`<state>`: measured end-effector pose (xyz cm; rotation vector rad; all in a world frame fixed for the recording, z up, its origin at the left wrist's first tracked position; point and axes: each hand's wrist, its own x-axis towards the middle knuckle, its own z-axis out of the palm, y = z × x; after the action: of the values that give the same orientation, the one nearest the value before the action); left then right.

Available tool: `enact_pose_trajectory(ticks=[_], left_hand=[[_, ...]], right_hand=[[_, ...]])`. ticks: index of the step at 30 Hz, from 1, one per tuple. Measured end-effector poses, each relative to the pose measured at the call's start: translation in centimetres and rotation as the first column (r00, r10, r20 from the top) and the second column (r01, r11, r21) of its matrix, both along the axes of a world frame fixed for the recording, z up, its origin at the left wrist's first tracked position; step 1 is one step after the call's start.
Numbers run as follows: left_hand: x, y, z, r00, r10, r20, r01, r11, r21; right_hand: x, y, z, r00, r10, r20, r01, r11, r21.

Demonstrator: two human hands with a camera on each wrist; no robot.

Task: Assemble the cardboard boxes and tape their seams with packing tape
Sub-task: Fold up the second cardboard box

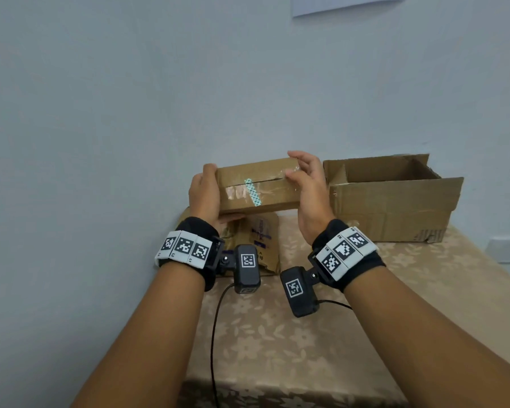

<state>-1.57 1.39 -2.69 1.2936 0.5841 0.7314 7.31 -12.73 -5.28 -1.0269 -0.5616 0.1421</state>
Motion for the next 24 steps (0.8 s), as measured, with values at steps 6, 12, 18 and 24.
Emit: enact_pose_trajectory(ticks=[6,12,18,24], left_hand=[[0.1,-0.4,-0.1,0.99,0.09,0.112,-0.103,0.988,0.117],[0.3,-0.8,-0.6,0.986,0.039,0.165,-0.071,0.979,0.193],[1.0,-0.4,-0.8,0.998,-0.02,0.055,0.008,0.977,0.214],[0.9,-0.9,-0.8,0.998,-0.064,-0.025,0.064,0.997,0.03]], right_hand=[[-0.5,0.1,-0.1,0.991,-0.121,0.049,0.13,0.959,-0.252],[0.4,-0.2,0.6,0.964,0.004,-0.265,-0.072,0.967,-0.245],[0.6,-0.4,0.5,0.966,-0.012,-0.258,-0.024,0.991,-0.134],[0.9,-0.1,0.2,0.968,-0.072,-0.241,0.05,0.994,-0.099]])
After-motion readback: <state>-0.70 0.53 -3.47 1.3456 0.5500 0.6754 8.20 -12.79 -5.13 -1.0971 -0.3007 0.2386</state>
